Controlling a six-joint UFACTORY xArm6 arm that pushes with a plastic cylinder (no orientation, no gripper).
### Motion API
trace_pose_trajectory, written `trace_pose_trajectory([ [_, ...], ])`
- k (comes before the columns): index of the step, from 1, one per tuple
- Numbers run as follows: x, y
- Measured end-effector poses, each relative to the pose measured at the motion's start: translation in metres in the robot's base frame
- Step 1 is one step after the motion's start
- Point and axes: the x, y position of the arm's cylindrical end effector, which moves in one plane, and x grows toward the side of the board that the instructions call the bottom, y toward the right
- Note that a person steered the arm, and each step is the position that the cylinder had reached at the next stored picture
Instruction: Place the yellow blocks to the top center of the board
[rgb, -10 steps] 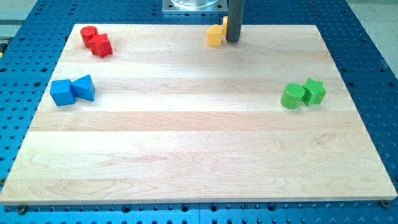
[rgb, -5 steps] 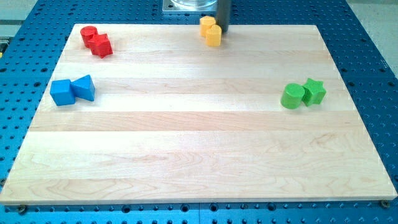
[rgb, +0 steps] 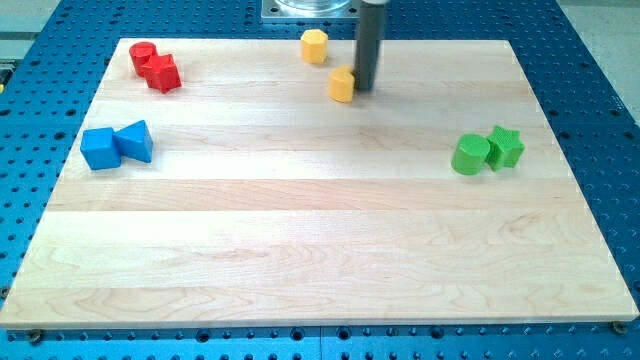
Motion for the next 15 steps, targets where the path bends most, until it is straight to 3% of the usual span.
trace_pose_trajectory([
  [1,0.007,-0.023],
  [2,0.022,0.008],
  [4,0.078,-0.043],
  [5,0.062,-0.073],
  [7,0.071,-0.048],
  [8,0.004,-0.039],
  [9,0.002,-0.040],
  [11,0.045,-0.046],
  [12,-0.005,-0.103],
  [13,-0.073,-0.114],
  [15,-0.077,-0.080],
])
